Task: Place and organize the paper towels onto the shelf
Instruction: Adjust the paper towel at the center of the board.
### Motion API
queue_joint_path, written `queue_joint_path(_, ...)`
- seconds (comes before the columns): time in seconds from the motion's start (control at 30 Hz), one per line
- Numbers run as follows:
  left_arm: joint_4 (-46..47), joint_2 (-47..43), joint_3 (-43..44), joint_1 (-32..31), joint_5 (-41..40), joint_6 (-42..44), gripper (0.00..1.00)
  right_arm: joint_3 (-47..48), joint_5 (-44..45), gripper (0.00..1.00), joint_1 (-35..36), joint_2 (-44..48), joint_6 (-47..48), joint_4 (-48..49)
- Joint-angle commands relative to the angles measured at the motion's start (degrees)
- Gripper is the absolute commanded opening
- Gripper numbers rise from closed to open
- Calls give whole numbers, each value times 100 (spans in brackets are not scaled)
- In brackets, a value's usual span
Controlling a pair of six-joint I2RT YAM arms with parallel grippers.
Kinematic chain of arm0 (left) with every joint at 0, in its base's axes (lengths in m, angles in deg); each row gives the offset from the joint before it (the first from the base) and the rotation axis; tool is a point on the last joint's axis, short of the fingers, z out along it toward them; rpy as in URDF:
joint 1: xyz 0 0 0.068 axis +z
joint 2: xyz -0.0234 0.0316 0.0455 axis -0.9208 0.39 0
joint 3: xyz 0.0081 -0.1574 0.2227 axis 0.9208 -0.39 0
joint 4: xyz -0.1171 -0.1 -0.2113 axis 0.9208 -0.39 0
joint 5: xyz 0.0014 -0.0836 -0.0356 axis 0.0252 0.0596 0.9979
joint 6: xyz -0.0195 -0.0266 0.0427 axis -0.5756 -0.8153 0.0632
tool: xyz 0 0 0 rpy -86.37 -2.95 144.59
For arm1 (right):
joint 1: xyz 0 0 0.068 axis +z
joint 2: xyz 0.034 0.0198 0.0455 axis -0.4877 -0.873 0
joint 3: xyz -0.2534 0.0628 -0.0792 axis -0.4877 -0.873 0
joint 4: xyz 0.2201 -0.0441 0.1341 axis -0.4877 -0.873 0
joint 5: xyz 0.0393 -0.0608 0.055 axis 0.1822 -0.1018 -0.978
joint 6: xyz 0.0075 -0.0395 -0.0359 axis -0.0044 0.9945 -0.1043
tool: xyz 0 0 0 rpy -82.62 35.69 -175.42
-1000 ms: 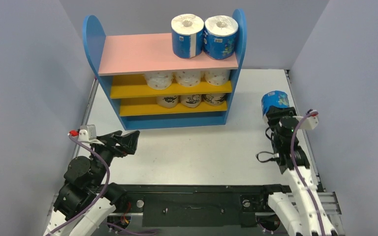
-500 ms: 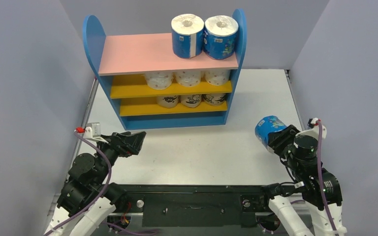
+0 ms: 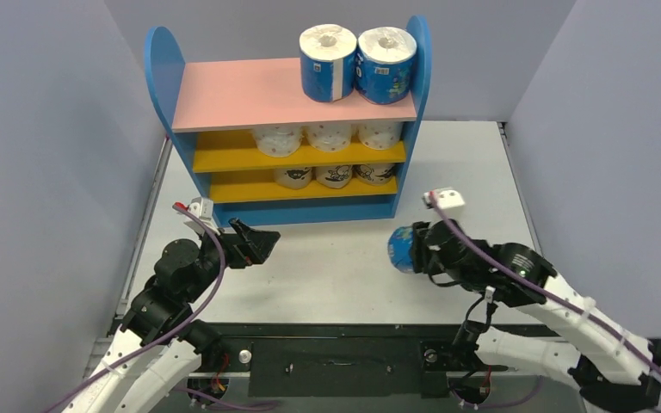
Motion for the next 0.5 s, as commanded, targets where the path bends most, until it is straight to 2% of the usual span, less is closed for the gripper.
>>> queue_joint_path(0.0,147,-5,276,-21,117,-137,96,760,2143,6,2050,-801,-323,181)
queue_joint_path(0.17,18,-12,220,-23,152,-200,96,981,2243,6,3125,-2039,-47,407)
queue_joint_path(0.23,-79,24,230,-19,184,-209,96,1102,2267,6,3318,-2504,110,602)
queue_joint_path(0.47,-377,160,133,-22,309,-294,96,1006,1290,7,3421,-3637,1022,1754)
